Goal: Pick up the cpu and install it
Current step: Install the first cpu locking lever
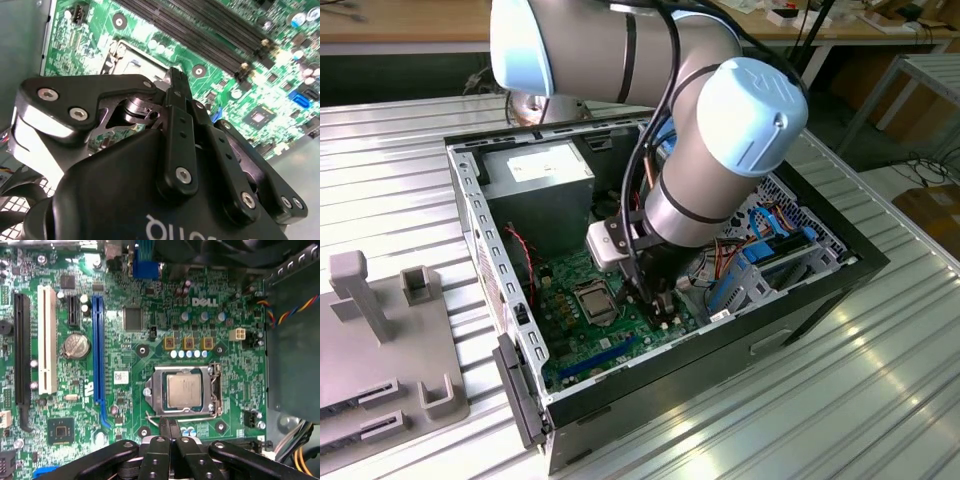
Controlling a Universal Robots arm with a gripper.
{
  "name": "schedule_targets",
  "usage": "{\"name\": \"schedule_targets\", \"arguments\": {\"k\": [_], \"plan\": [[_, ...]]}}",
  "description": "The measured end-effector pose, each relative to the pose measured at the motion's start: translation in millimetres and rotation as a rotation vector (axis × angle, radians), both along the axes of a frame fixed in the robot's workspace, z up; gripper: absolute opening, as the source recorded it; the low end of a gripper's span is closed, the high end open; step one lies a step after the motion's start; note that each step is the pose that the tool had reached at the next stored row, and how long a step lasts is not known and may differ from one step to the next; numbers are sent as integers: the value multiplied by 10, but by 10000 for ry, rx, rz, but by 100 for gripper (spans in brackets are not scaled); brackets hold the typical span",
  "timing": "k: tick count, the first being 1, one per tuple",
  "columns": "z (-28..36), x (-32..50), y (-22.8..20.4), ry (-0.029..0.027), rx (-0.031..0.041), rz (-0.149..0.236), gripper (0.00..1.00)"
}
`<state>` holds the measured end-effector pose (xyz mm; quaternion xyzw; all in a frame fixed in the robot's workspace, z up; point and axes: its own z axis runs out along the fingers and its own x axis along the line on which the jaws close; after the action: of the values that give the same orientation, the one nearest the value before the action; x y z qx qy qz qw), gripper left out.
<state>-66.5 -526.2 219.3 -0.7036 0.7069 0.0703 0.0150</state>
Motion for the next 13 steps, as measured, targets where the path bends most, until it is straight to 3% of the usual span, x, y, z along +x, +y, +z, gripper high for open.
{"name": "schedule_targets", "arguments": {"k": [5,13], "plan": [[1,-109,26,-2,-2,0,11],[1,-159,30,-2,-1,0,11]]}}
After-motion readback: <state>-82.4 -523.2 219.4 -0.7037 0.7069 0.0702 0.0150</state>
